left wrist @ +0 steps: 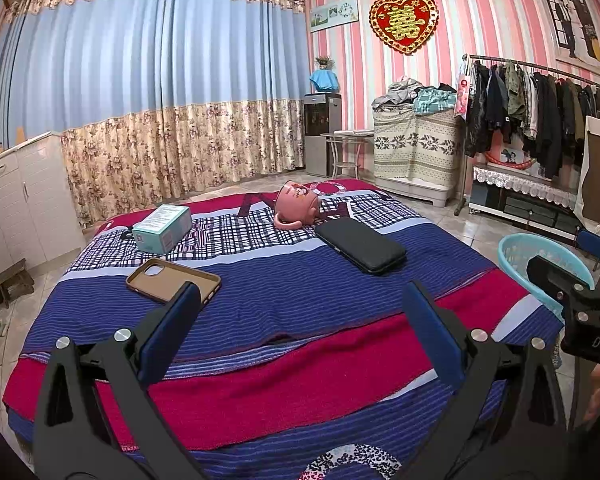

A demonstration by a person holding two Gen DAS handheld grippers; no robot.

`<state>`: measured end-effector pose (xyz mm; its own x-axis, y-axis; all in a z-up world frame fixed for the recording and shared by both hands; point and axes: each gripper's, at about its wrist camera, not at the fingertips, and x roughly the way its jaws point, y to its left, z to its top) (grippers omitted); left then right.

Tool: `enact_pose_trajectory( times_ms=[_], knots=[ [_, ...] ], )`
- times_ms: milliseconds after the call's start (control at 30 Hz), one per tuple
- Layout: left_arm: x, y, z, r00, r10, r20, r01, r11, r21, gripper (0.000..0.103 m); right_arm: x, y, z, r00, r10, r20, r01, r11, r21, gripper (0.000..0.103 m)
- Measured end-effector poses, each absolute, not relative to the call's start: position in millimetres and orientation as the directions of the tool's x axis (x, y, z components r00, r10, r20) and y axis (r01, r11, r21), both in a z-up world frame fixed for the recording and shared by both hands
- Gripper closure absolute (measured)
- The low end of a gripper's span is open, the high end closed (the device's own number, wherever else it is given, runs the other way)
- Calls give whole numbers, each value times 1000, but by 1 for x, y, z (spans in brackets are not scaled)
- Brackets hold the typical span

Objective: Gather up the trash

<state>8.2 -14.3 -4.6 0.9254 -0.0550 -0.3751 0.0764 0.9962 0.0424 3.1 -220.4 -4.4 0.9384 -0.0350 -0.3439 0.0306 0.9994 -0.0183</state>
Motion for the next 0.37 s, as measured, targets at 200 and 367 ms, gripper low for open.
enact_pose_trajectory(
  times_ms=[200,367],
  knots=[
    [7,-16,-5,926,-61,-372,85,995,48,5,3,-221,-4,938,-35,-345,31,999,-19,5],
    [7,-16,-5,925,-62,-374,85,995,47,5,3,-220,-4,938,-35,-345,30,999,-19,5]
  ],
)
